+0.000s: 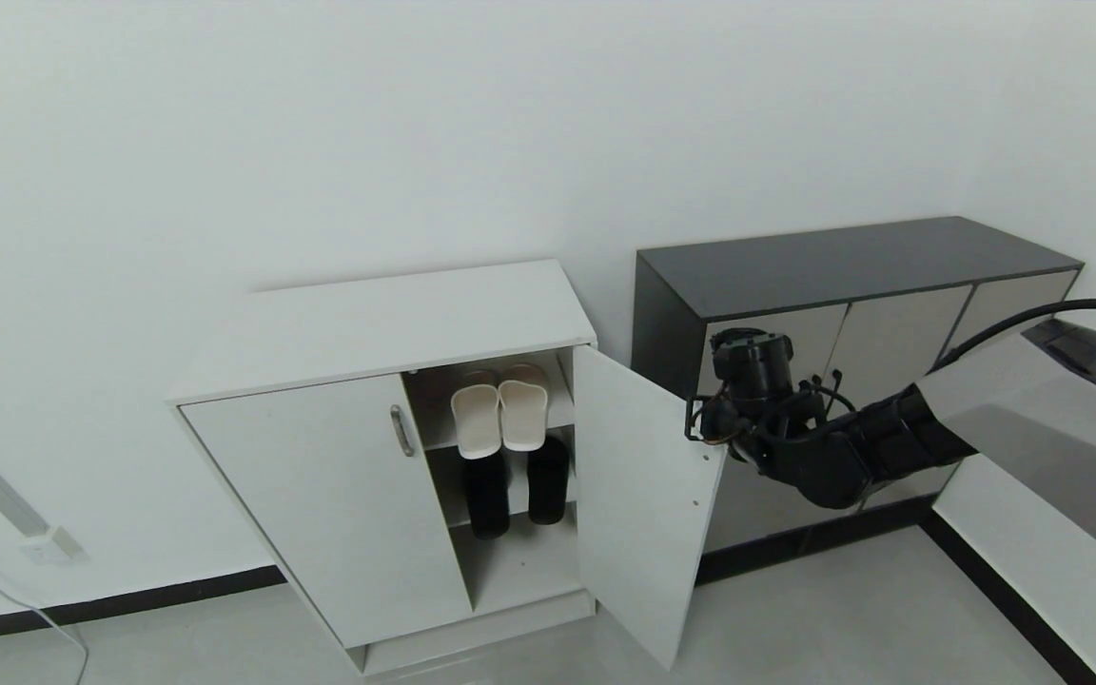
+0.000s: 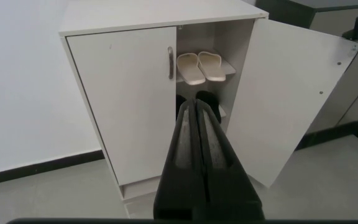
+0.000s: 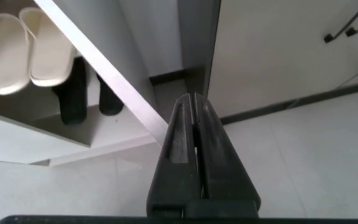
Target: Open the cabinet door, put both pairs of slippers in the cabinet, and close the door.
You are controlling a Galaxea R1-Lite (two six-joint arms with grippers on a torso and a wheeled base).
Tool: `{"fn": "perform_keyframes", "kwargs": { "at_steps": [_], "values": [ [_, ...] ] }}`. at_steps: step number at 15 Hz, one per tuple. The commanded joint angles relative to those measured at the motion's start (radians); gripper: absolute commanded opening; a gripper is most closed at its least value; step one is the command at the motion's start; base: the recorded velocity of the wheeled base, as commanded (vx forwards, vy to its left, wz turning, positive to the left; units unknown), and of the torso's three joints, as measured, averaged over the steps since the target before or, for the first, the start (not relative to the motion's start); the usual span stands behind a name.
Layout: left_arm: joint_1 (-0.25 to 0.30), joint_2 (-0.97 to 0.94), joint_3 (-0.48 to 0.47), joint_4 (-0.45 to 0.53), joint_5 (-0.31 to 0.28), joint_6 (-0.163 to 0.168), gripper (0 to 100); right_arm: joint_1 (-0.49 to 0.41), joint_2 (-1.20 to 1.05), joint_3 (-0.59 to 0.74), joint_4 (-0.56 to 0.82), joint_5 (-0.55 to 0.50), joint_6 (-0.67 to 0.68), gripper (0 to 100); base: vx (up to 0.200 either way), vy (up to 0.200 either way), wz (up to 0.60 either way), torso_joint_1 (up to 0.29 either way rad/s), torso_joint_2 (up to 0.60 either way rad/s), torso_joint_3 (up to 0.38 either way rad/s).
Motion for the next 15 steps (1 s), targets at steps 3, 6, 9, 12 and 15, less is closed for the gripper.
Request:
{"fn": "perform_keyframes", "kwargs": {
  "at_steps": [3,6,9,12,15],
  "values": [
    [0.0,0.001,0.0,0.0,0.0,-0.001,0,0.023,-0.022,0.009,0.011,-0.001,0.002,0,0.0,0.0,0.0,0.0,0.0,0.0],
    [0.0,0.001,0.0,0.0,0.0,-0.001,0,0.132,-0.079,0.087,0.027,-0.004,0.003,0,0.0,0.0,0.0,0.0,0.0,0.0],
    [0.0,0.001,0.0,0.0,0.0,-0.001,0,0.227,-0.126,0.162,0.011,-0.008,0.005,0,0.0,0.0,0.0,0.0,0.0,0.0],
    [0.0,0.001,0.0,0.0,0.0,-0.001,0,0.25,-0.157,0.288,-0.157,0.008,-0.083,0,0.0,0.0,0.0,0.0,0.0,0.0],
    [0.0,0.001,0.0,0.0,0.0,-0.001,0,0.25,-0.154,0.31,-0.176,0.011,-0.116,0,0.0,0.0,0.0,0.0,0.0,0.0]
  ]
}}
